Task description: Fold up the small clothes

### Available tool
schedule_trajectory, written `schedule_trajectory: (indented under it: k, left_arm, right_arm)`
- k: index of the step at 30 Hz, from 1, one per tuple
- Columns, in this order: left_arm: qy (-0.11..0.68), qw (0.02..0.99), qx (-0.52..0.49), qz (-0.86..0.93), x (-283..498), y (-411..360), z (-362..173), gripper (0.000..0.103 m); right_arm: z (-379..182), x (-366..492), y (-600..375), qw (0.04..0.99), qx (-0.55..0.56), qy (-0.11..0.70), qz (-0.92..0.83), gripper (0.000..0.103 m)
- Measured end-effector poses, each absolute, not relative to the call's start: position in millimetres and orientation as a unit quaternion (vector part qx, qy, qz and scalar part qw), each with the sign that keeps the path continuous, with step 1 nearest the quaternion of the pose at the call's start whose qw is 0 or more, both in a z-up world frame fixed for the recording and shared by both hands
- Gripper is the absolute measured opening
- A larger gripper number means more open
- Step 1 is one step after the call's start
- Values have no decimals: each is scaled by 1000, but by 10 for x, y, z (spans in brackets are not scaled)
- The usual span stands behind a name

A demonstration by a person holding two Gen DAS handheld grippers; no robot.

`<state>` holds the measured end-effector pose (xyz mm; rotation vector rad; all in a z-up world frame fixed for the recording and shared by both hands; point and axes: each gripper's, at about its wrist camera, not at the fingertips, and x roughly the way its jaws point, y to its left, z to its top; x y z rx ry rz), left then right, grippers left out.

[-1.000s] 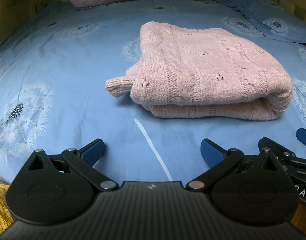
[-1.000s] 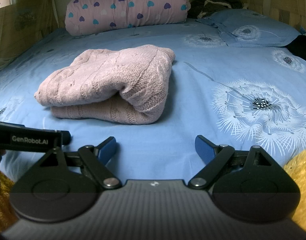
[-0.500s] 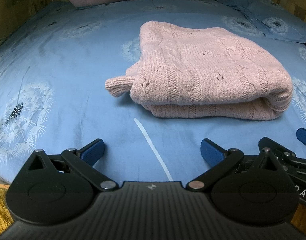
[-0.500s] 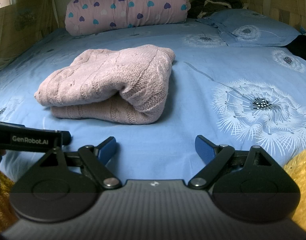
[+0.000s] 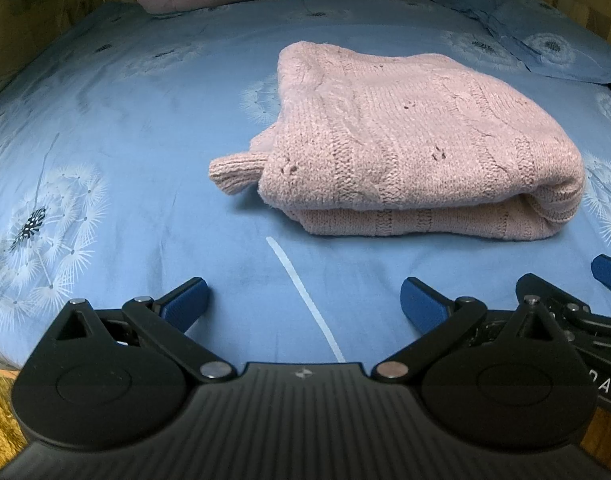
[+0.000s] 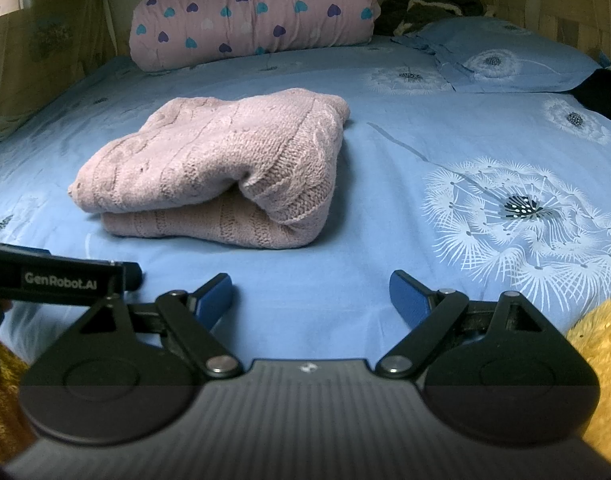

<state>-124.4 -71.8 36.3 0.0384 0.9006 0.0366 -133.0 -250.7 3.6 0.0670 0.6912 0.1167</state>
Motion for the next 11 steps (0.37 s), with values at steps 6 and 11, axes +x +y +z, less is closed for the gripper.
schedule_trajectory:
  k: [6,11]
  left_arm:
    - [437,899,18,17,-1237,-707,359,103]
    - [438,899,17,15,-1227,-706,365,103]
  right_arm:
    - [37,-1328,-2511,939,33,339,57,88]
    - [37,-1329,-2513,938,33,339,57,88]
